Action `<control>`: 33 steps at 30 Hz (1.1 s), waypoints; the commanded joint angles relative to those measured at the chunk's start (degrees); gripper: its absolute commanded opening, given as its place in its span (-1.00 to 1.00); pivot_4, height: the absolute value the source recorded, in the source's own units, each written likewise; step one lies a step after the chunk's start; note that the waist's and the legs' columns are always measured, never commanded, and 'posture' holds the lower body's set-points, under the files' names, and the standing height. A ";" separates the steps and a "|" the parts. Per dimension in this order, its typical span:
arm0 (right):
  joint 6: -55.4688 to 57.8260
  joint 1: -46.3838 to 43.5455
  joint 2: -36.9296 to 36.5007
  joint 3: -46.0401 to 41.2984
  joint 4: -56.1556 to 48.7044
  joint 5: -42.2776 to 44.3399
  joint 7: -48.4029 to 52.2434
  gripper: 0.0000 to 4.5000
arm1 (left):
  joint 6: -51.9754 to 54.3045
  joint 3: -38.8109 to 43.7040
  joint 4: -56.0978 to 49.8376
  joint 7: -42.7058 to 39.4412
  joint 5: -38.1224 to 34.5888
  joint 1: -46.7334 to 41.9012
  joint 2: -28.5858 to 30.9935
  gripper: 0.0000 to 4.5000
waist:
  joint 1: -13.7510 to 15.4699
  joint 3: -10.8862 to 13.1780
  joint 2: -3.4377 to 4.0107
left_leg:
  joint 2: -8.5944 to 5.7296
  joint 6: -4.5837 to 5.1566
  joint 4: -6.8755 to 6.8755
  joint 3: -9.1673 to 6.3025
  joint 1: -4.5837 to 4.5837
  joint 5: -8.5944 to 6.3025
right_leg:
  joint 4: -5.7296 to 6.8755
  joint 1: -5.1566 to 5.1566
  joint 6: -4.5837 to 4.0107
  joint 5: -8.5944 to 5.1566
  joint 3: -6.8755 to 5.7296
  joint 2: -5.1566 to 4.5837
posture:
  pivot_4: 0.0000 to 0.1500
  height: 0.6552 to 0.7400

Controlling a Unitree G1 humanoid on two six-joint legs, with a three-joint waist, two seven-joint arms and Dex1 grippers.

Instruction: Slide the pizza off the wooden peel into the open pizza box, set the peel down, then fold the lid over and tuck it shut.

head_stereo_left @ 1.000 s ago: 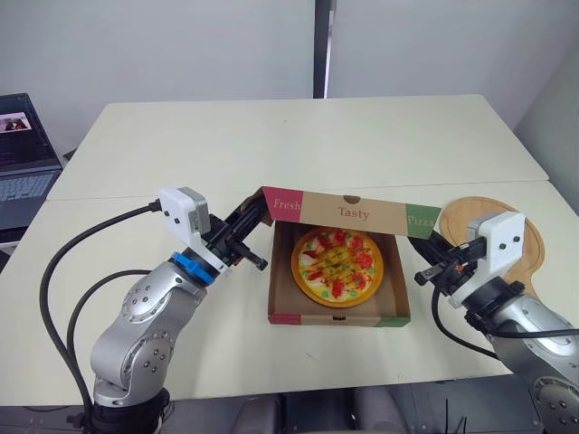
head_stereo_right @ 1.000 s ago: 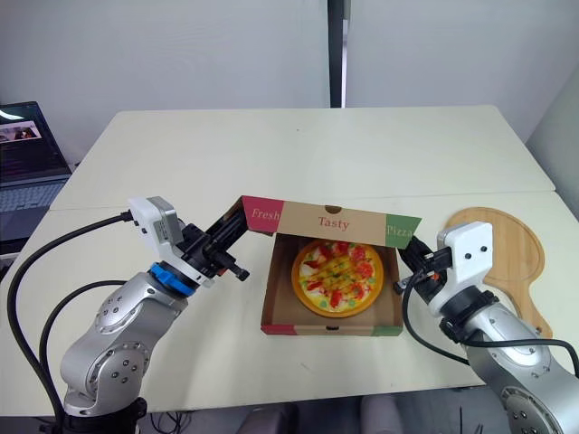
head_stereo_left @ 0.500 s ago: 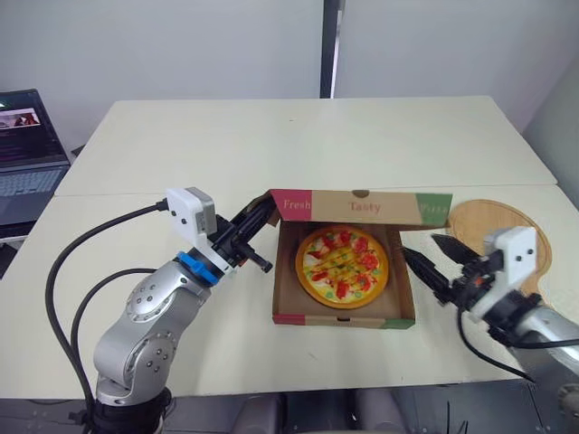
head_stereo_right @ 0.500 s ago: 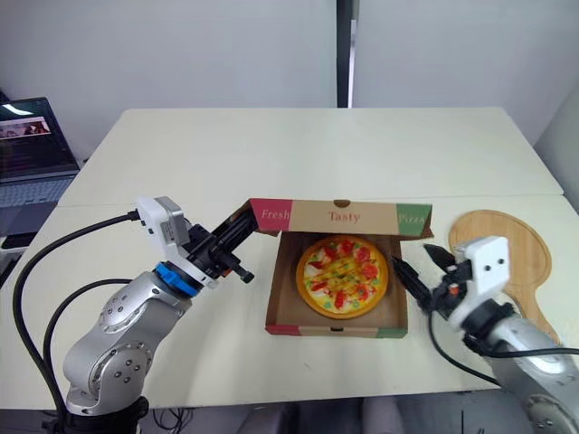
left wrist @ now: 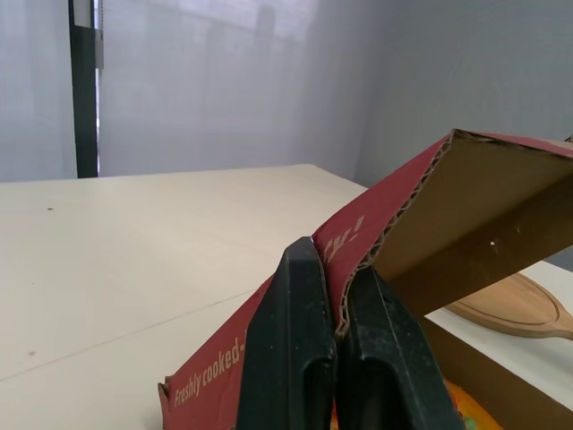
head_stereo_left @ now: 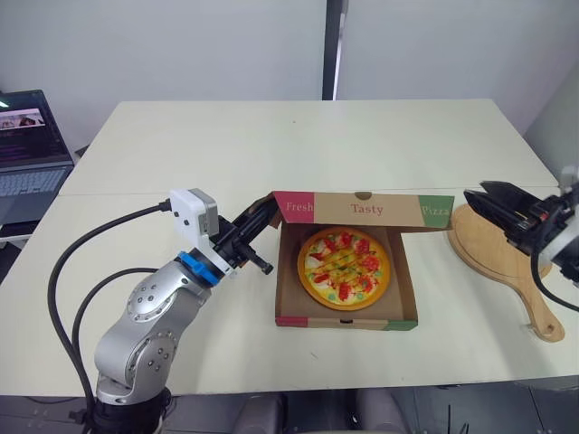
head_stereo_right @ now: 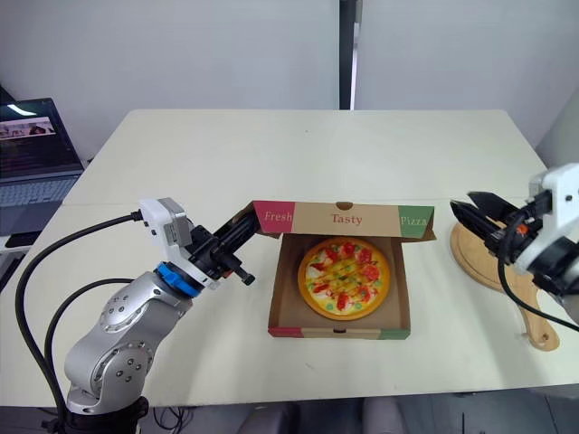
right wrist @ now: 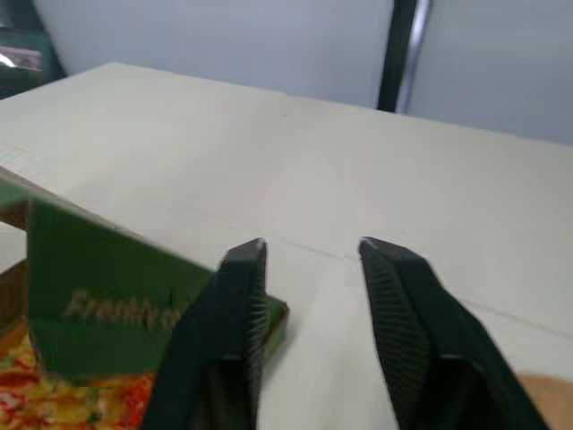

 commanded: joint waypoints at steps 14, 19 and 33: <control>0.40 -11.76 0.25 11.43 2.05 -0.80 5.73 -1.00 | -1.24 3.34 -0.19 -5.23 -4.35 1.17 2.00 -0.18 | 0.17 0.00 0.02 | -0.02 0.00 -0.01 -0.03 -0.19 0.00 | -0.54 0.01 0.15 0.11 -0.03 -0.02 | 1.00 1.00; -0.09 -12.12 0.05 12.16 2.57 -2.07 7.40 -1.00 | -0.63 6.12 0.66 -8.59 -6.13 2.49 5.96 0.55 | 0.11 -0.01 0.03 | -0.02 0.04 -0.01 -0.02 -0.18 -0.03 | -0.54 0.02 0.15 0.11 -0.04 -0.02 | 1.00 1.00; -0.79 -13.26 1.25 13.50 3.98 -5.39 10.80 -1.00 | 4.25 11.60 15.63 -27.71 -6.59 3.72 26.09 0.99 | 0.08 0.06 0.12 | 0.01 0.25 -0.05 -0.01 -0.18 -0.14 | -0.54 -0.01 0.15 0.10 -0.06 0.00 | 1.00 1.00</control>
